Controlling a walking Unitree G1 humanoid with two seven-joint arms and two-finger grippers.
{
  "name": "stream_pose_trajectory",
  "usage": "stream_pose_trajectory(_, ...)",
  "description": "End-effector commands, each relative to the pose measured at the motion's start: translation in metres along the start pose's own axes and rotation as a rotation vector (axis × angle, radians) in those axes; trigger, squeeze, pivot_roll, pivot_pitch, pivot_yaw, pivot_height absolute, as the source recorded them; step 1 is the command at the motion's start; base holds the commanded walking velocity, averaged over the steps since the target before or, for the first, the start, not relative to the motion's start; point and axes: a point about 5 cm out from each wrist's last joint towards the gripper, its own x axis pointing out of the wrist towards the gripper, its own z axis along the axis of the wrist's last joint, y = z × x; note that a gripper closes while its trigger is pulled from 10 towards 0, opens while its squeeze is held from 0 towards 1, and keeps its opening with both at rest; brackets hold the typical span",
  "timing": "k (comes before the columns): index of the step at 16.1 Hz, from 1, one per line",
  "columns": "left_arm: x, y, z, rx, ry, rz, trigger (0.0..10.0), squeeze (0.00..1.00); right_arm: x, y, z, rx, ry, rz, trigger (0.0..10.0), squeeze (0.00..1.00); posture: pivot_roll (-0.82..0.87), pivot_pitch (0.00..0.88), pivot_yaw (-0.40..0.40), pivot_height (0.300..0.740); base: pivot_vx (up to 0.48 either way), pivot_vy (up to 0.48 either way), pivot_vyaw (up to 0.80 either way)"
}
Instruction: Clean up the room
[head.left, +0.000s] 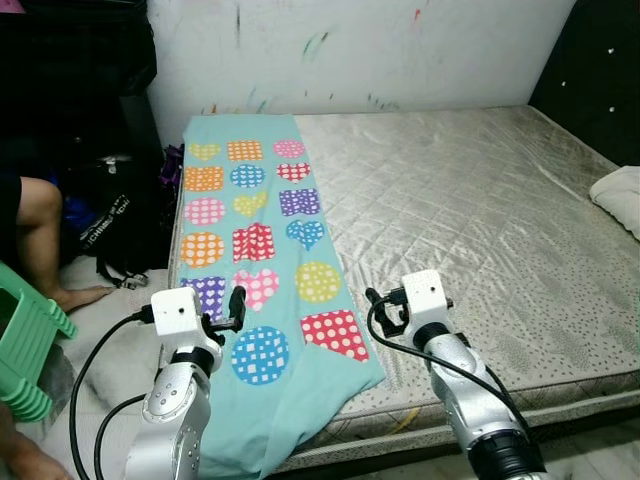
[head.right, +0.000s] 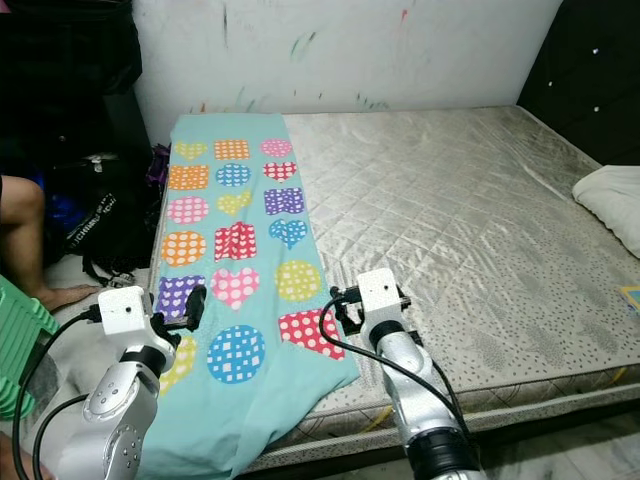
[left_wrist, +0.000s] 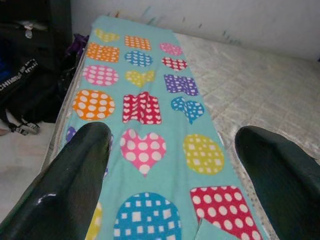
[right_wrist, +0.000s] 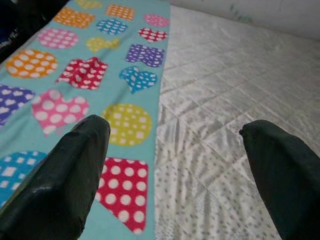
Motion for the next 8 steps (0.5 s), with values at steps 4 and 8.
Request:
stream_pose_trajectory(4, 0.0011, -0.0009, -0.0032, 0.028, 0.028, -0.005, 10.0, 0.00, -0.0001, -0.0078, -0.0023, -0.014, 0.035, 0.000, 10.0, 0.00, -0.08, 0.000, -0.034, 0.740, 0.000, 0.000, 0.00)
stream_pose_trajectory(8, 0.0014, -0.0017, -0.0039, 0.033, 0.035, -0.009, 10.0, 0.00, 0.0001, -0.0081, -0.0024, -0.013, 0.034, -0.003, 10.0, 0.00, -0.08, 0.000, -0.032, 0.740, 0.000, 0.000, 0.40)
